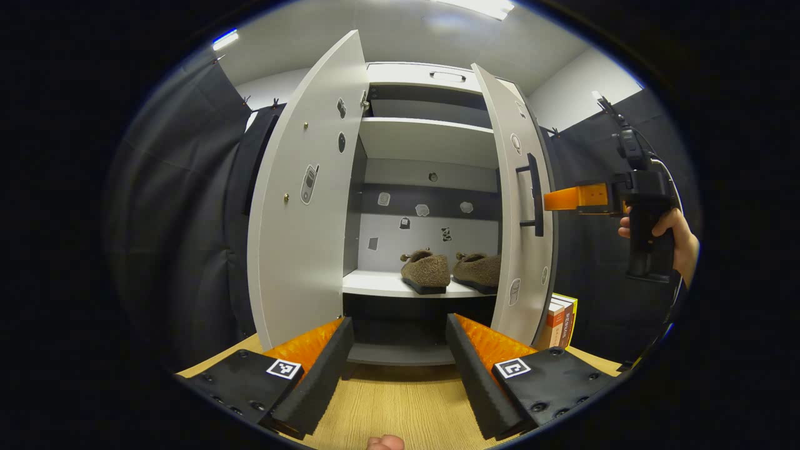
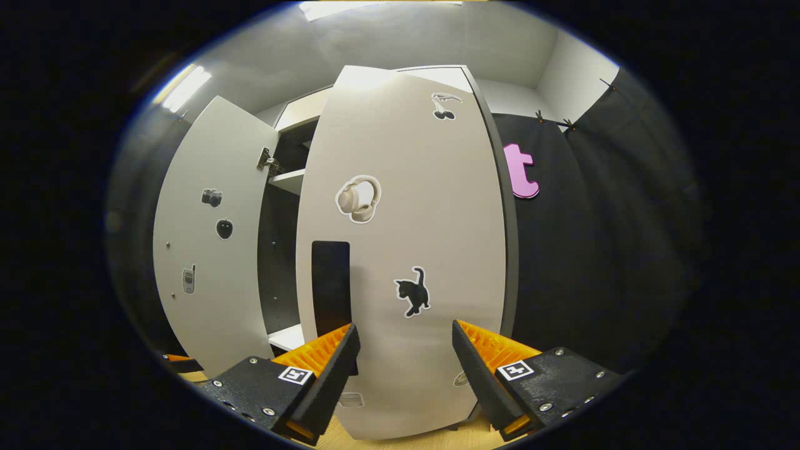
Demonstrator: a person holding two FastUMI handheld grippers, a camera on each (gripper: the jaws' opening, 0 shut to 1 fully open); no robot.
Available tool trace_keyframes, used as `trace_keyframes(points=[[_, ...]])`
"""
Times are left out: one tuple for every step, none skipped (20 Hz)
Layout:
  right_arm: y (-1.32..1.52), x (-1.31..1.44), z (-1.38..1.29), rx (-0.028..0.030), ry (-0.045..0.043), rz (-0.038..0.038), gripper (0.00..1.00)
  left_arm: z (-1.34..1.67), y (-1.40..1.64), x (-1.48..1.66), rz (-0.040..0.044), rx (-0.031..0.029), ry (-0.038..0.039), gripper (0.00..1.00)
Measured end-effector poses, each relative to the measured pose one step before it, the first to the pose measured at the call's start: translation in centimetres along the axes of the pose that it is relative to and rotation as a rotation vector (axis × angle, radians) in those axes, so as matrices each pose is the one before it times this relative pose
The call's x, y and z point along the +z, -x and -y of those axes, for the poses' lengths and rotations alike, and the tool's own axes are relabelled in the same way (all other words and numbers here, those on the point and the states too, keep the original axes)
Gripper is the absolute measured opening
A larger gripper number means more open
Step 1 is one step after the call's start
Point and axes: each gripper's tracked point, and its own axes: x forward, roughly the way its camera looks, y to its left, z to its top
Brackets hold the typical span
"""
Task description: Grab one shoe with the right hand and put it into the shoe cabinet, grab the other shoe with the left hand and put it into the shoe cabinet; then close the right door with the right hand and the left door with the left hand.
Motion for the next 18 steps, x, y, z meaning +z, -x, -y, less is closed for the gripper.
trace_keyframes(points=[[-0.534,-0.505,0.157,-0.01472,0.012,-0.00821,0.91,-0.061,0.026,-0.066,0.00065,0.00246,0.0021,0.99],[-0.348,-0.381,0.056,-0.01127,0.00482,-0.00865,0.92,-0.127,-0.007,0.008,0.00004,0.00348,0.00137,0.94],[-0.28,-0.065,-0.125,0.00047,-0.00695,-0.00038,0.92,-0.138,-0.063,-0.013,-0.00058,0.00417,0.0003,0.99],[-0.235,0.221,-0.206,0.00443,-0.00305,0.00833,0.92,-0.186,-0.107,0.039,0.00197,0.0053,-0.00014,0.97],[-0.148,0.097,-0.106,0.00423,0.00311,0.00485,0.84,-0.163,0.024,-0.032,0.0001,0.00522,0.00042,0.97],[-0.172,-0.068,-0.127,0.00352,0.00422,-0.00156,0.91,-0.141,-0.154,-0.066,-0.00277,0.00401,0.00095,0.97],[-0.161,0.001,-0.073,0.00206,0.00312,-0.00059,0.91,-0.104,-0.105,-0.107,-0.00257,0.00373,0.0004,0.97],[-0.08,0.067,-0.156,0.00333,0.00514,-0.0023,0.91,-0.062,-0.147,0.042,0.00065,0.0022,0.00084,0.97],[-0.153,-0.023,-0.129,0.0001,0.00987,-0.00231,0.9,-0.056,-0.165,-0.033,0.00047,0.00174,0.00183,0.97],[-0.258,0.192,-0.066,-0.00299,0.01418,0.00548,0.9,-0.016,-0.119,-0.026,-0.0013,0.00054,0.00305,0.99],[-0.202,0.262,-0.06,-0.00473,0.01326,0.00782,0.9,0.137,-0.005,-0.093,-0.00298,-0.00048,0.00343,0.97],[-0.291,0.198,-0.038,-0.00429,0.00887,0.00782,0.9,0.137,0.039,-0.033,-0.00088,-0.00168,0.00275,0.97],[-0.184,0.219,-0.097,-0.00169,0.00044,0.00538,0.9,0.074,0.0,0.028,0.00095,-0.00176,0.00132,0.97],[-0.179,0.176,-0.068,0.00108,-0.00384,0.00142,0.9,0.057,0.006,-0.005,-0.00006,-0.00023,-0.00166,0.96],[-0.237,-0.049,-0.064,0.00352,-0.00484,-0.00593,0.89,0.045,-0.021,-0.021,-0.00058,-0.00103,-0.00234,0.99],[-0.211,-0.049,-0.071,0.00358,-0.00096,-0.00495,0.89,0.037,-0.06,0.1,0.00238,-0.00059,-0.00203,0.96],[-0.193,-0.065,-0.023,0.00069,0.00047,-0.00025,0.89,0.067,0.053,0.071,0.00122,-0.00131,-0.00086,0.97],[-0.205,0.009,-0.089,-0.00191,0.00586,0.00024,0.89,0.02,-0.033,-0.003,-0.00071,-0.0011,-0.00011,0.96]])
